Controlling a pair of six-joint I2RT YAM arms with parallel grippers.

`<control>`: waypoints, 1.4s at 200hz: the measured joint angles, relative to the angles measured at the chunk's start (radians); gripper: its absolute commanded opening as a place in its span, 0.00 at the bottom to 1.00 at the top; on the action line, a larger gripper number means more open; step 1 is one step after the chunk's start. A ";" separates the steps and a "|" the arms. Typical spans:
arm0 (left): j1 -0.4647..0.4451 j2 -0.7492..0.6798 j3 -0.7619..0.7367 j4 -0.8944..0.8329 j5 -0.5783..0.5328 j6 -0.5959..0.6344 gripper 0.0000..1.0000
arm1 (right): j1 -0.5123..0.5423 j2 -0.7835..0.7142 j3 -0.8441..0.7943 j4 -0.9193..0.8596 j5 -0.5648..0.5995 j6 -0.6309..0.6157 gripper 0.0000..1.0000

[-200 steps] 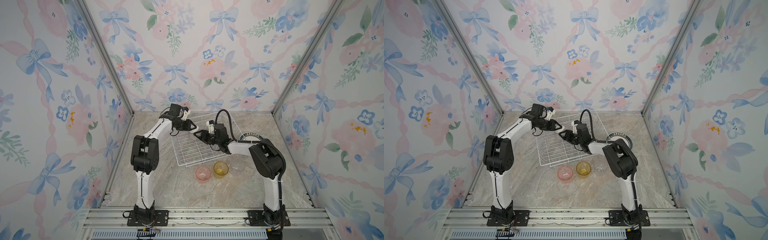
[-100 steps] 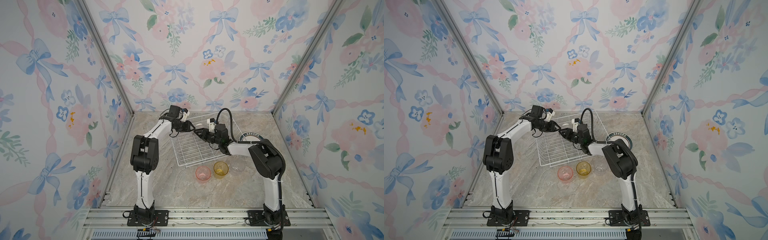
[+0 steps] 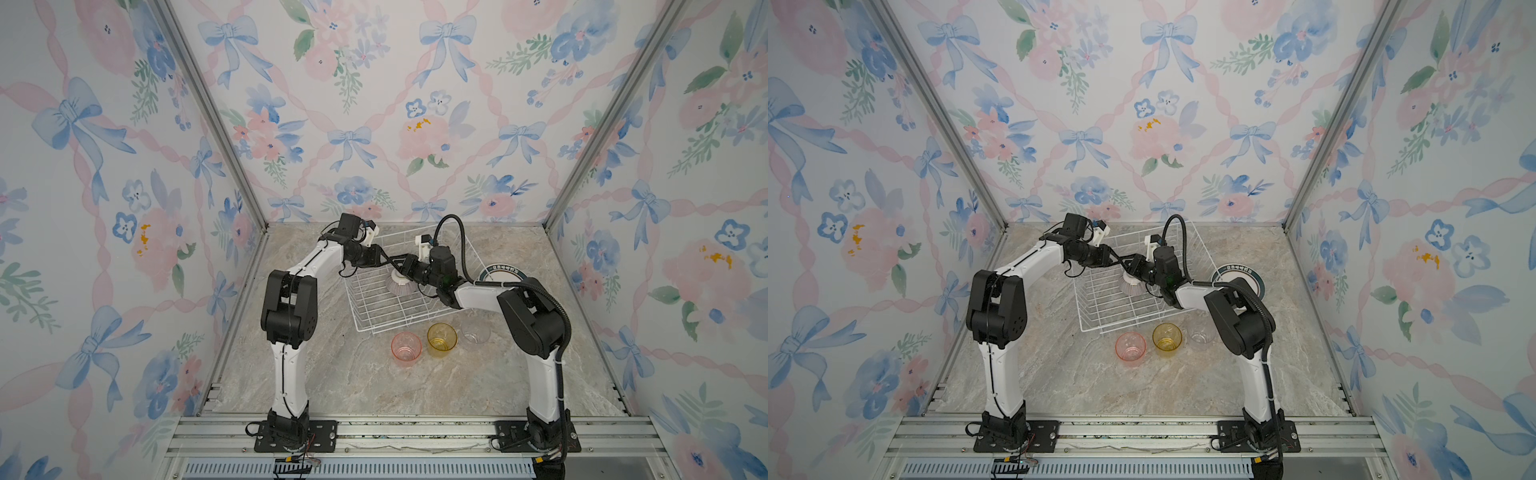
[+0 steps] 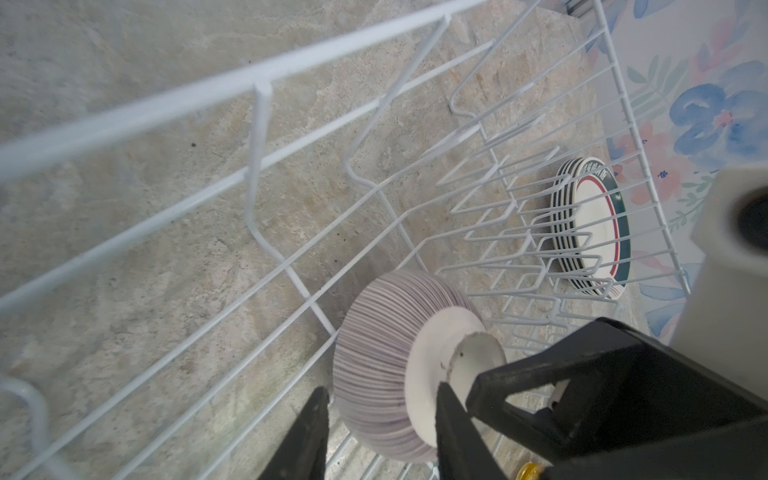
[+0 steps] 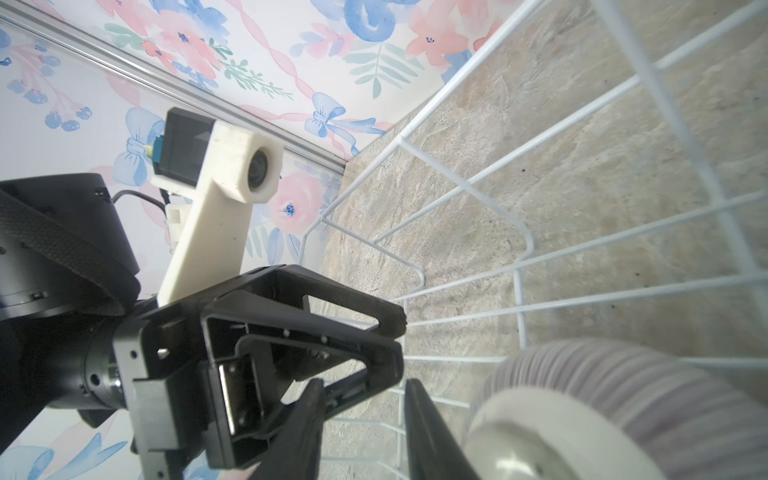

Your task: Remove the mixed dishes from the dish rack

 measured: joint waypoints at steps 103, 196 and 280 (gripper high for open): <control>-0.024 -0.116 -0.108 -0.006 -0.079 0.026 0.50 | -0.008 -0.235 -0.047 -0.295 0.027 -0.205 0.45; -0.295 -0.253 -0.111 -0.153 -0.418 0.117 0.58 | -0.088 -0.495 -0.034 -0.800 0.180 -0.506 0.52; -0.361 -0.167 -0.066 -0.281 -0.521 0.101 0.72 | -0.183 -0.621 -0.083 -0.905 0.195 -0.550 0.54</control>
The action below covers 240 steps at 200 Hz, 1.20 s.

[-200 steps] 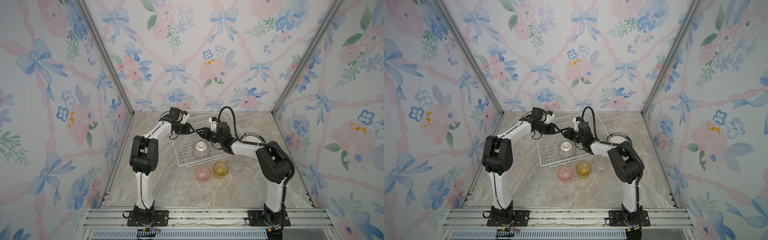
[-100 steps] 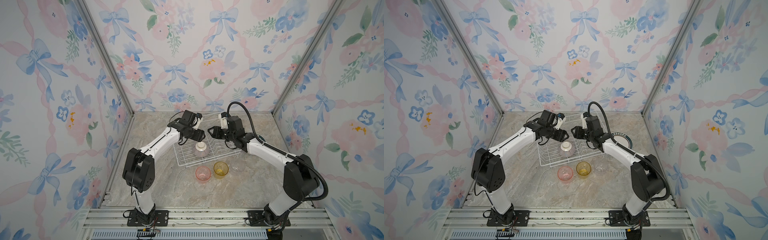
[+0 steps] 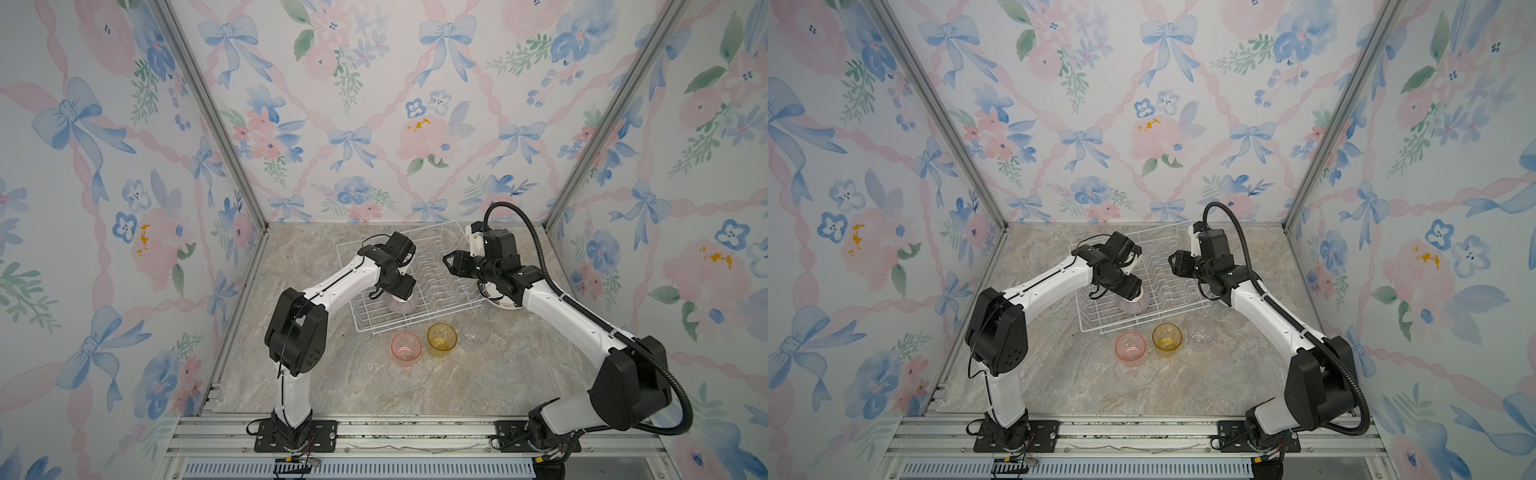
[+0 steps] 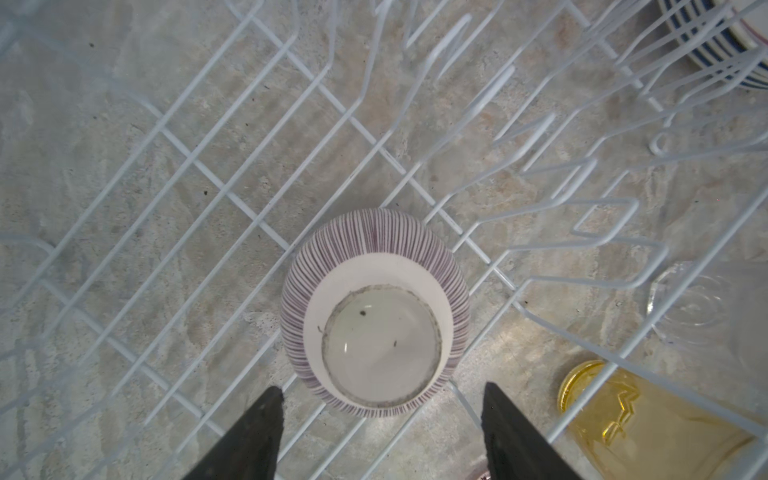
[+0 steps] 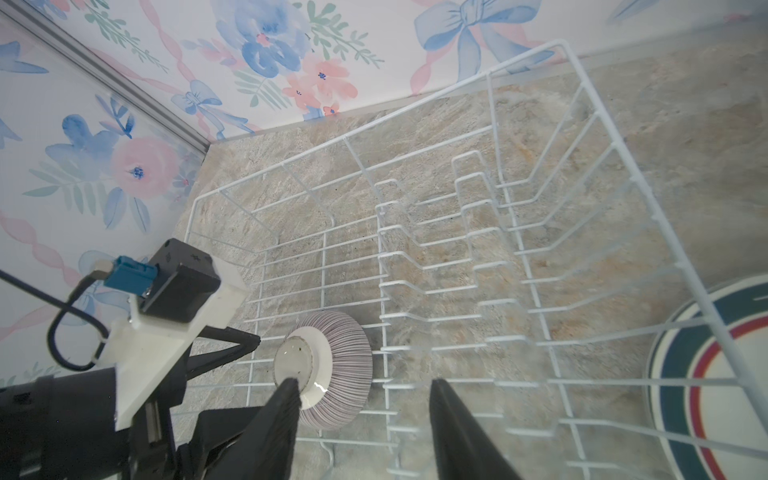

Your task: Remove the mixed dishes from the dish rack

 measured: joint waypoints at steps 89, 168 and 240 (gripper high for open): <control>-0.007 0.077 0.049 -0.013 0.000 -0.020 0.54 | -0.036 0.000 -0.022 -0.011 -0.022 0.000 0.54; -0.019 0.103 0.089 -0.043 -0.031 -0.018 0.49 | -0.053 -0.001 -0.037 -0.010 -0.048 0.001 0.54; -0.040 0.114 0.109 -0.054 -0.074 -0.018 0.38 | -0.053 0.000 -0.039 -0.009 -0.087 0.000 0.54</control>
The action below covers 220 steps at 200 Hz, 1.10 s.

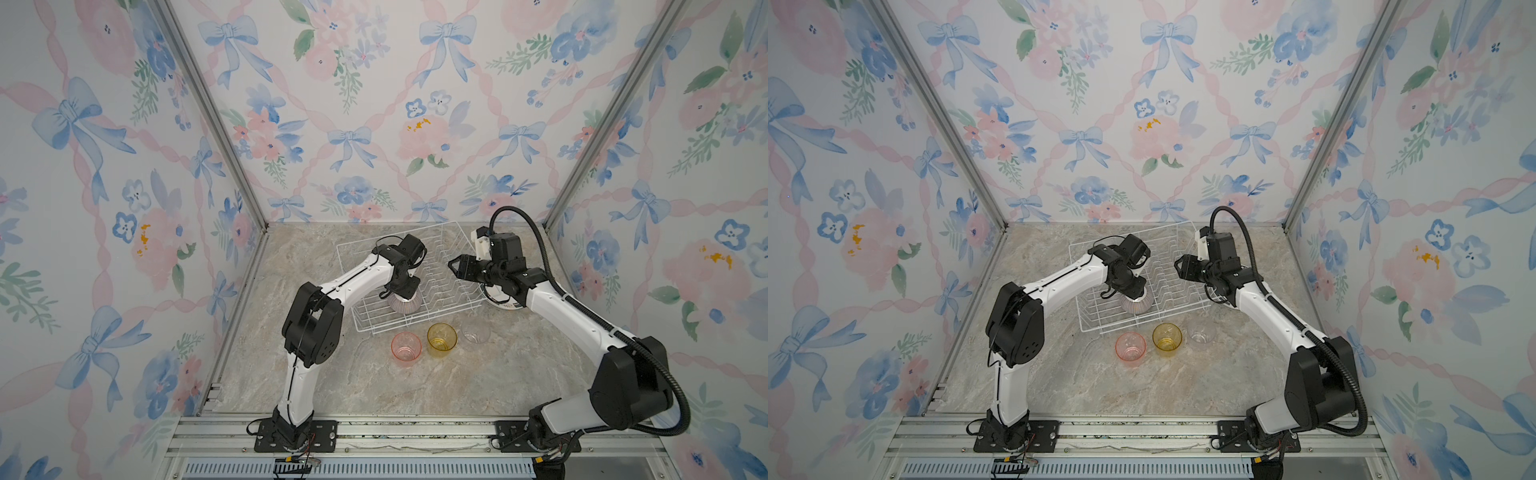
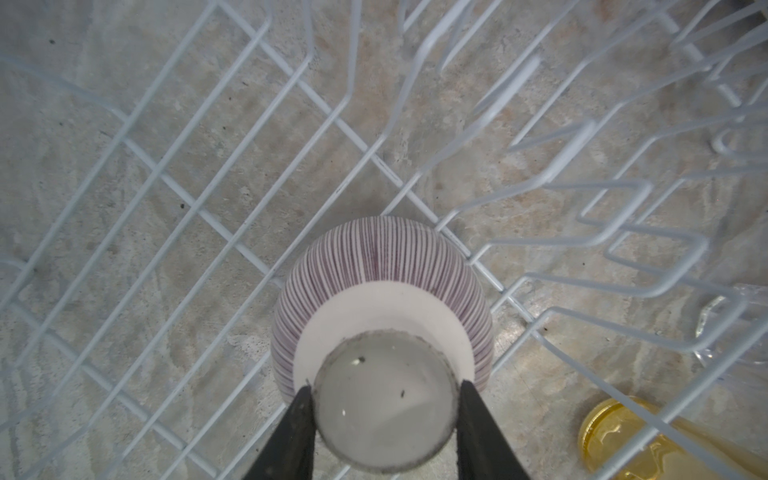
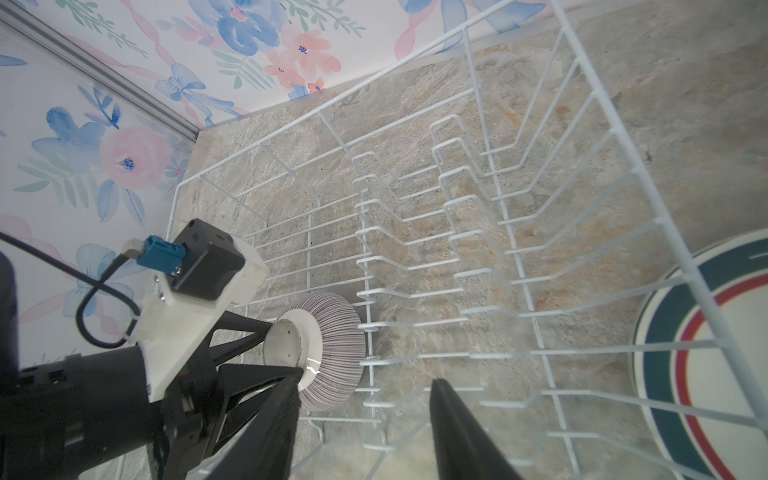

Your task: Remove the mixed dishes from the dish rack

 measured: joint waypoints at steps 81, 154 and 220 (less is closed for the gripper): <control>0.040 -0.002 0.078 -0.035 -0.001 0.019 0.37 | 0.000 0.030 0.000 0.022 -0.163 0.005 0.54; 0.113 -0.029 0.141 -0.033 0.065 0.022 0.36 | 0.000 0.086 -0.048 0.095 -0.411 0.062 0.54; 0.130 -0.029 0.206 -0.037 0.143 0.021 0.35 | 0.013 0.112 -0.131 0.301 -0.572 0.257 0.54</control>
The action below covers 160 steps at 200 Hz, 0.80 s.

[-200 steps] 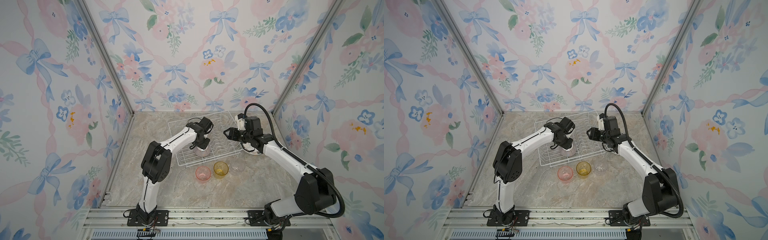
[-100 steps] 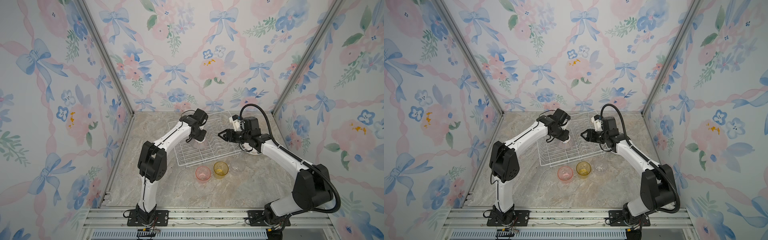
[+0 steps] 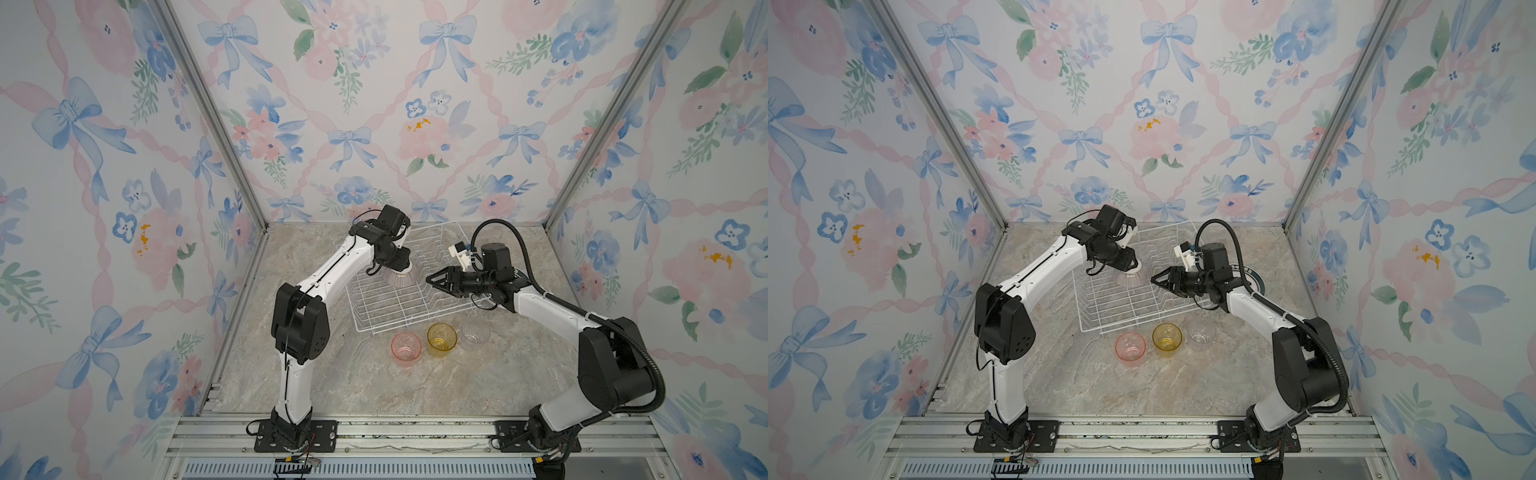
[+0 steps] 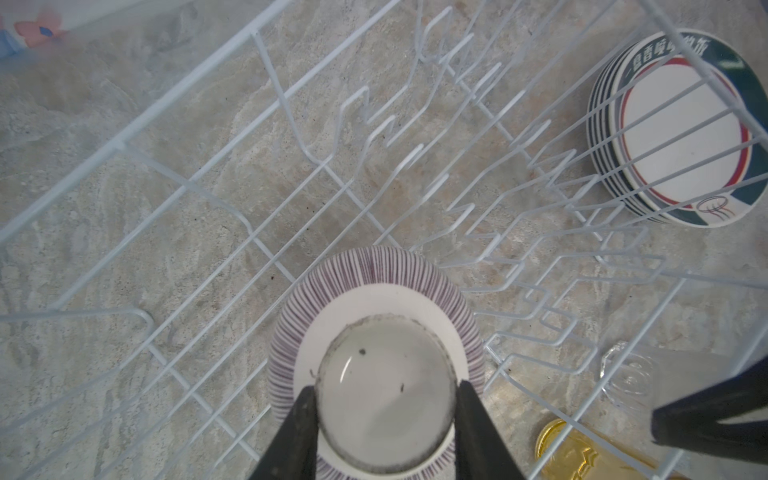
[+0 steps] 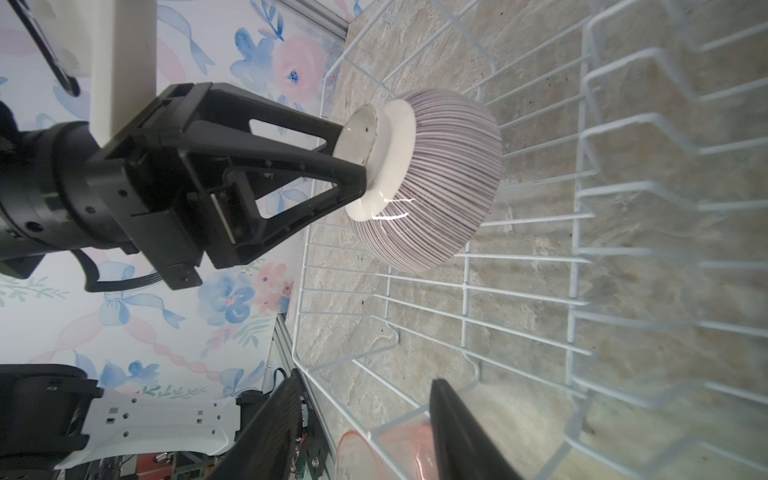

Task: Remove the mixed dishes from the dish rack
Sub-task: 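Take the bowl with the right gripper while the left gripper releases and withdraws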

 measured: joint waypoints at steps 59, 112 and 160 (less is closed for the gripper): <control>0.031 -0.001 0.060 0.016 0.094 -0.005 0.35 | 0.037 0.082 -0.089 0.312 -0.052 0.225 0.54; 0.039 -0.007 0.064 0.069 0.153 -0.023 0.35 | 0.045 0.277 -0.165 0.833 -0.024 0.558 0.49; 0.039 -0.034 0.033 0.084 0.155 -0.023 0.35 | 0.055 0.244 -0.167 0.805 0.001 0.543 0.51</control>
